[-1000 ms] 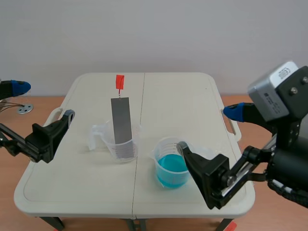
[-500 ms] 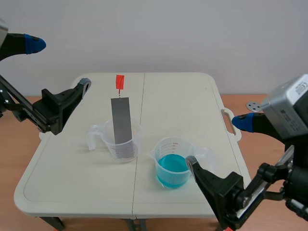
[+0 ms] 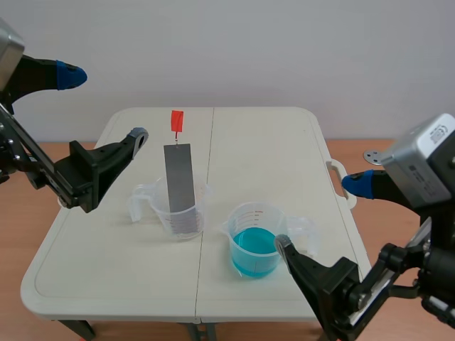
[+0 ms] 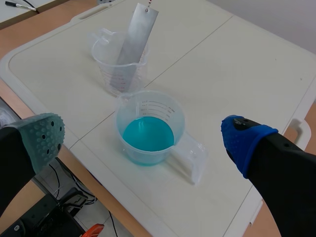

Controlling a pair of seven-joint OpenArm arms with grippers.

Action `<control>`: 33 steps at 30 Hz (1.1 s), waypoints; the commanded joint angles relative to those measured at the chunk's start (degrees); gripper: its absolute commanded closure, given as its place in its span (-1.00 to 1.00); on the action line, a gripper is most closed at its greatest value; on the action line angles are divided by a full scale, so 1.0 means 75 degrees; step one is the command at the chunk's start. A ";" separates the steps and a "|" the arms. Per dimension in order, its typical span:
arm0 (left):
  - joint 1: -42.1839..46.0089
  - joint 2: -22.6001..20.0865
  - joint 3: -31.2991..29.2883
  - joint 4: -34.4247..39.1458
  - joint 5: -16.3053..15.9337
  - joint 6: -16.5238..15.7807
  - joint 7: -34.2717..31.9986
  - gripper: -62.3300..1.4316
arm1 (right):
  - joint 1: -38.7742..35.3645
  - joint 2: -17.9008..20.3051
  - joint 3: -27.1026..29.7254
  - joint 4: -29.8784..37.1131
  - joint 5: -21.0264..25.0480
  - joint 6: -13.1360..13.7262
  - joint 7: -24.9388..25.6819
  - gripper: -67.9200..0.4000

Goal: Hold the metal plate by the orange handle, dip it into the blue solution, take it out and point at it, then put the plate back in the beaker on the left.
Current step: 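Return to the home posture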

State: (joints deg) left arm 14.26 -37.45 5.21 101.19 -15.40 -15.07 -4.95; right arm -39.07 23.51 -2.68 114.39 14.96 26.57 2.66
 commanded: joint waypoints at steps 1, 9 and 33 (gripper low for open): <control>0.0003 0.0017 -0.0003 0.0003 -0.0061 0.0035 -0.0134 -1.00 | 0.0047 0.0015 0.0064 0.0079 0.0085 0.0003 0.0009 -0.96; 0.0003 0.0061 0.0006 -0.0035 -0.0064 0.0038 -0.0140 -1.00 | 0.0047 0.0015 0.0064 0.0079 0.0085 0.0003 0.0012 -0.96; 0.0000 0.0058 0.0006 -0.0236 -0.0058 0.0041 -0.0012 -1.00 | 0.0047 0.0015 0.0064 0.0079 0.0082 0.0000 0.0009 -0.96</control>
